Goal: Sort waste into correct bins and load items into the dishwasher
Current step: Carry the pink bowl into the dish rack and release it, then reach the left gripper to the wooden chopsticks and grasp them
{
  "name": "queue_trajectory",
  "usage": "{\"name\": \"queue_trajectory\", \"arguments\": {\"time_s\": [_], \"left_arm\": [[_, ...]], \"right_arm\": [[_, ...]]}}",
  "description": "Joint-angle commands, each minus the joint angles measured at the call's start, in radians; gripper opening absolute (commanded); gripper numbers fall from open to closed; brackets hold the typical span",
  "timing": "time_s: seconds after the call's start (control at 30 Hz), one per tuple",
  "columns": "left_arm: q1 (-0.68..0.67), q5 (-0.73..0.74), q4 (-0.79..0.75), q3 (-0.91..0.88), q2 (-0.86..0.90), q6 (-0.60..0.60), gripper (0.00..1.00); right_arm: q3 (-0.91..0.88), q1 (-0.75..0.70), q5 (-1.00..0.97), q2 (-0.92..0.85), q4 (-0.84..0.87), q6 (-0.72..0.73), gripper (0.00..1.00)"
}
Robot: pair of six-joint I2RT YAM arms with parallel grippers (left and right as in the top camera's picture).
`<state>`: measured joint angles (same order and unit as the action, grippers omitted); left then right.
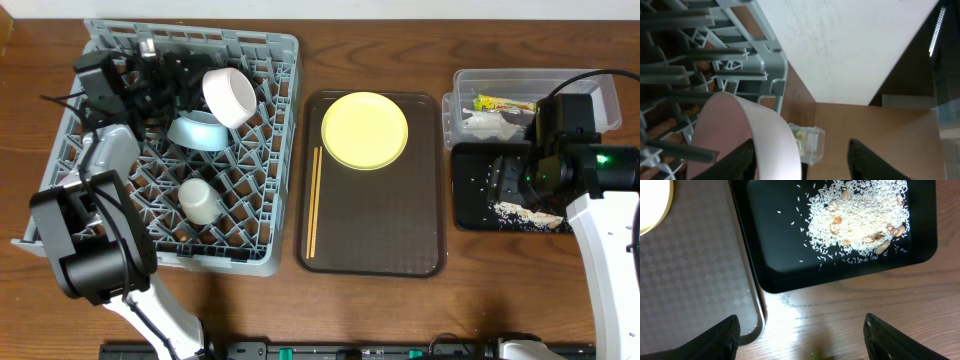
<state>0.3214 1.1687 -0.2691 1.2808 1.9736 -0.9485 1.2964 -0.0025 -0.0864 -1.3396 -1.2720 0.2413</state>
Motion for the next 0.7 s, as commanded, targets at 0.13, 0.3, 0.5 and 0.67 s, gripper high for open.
{"name": "queue_trajectory", "arguments": {"time_s": [0.13, 0.3, 0.5, 0.67], "left_arm": [[0.032, 0.076, -0.004, 0.001, -0.034, 0.027, 0.84], [0.041, 0.042, -0.001, 0.001, -0.13, 0.124, 0.89], [-0.04, -0.36, 0.417, 0.001, -0.333, 0.459, 0.9], [-0.225, -0.73, 0.708, 0.001, -0.515, 0.642, 0.9]], "right_arm": [[0.014, -0.004, -0.011, 0.006, -0.002, -0.011, 0.77], [0.014, -0.004, -0.011, 0.006, -0.002, -0.011, 0.77], [0.014, -0.004, -0.011, 0.006, 0.0, -0.011, 0.77], [0.014, -0.004, -0.011, 0.006, 0.001, -0.011, 0.77]]}}
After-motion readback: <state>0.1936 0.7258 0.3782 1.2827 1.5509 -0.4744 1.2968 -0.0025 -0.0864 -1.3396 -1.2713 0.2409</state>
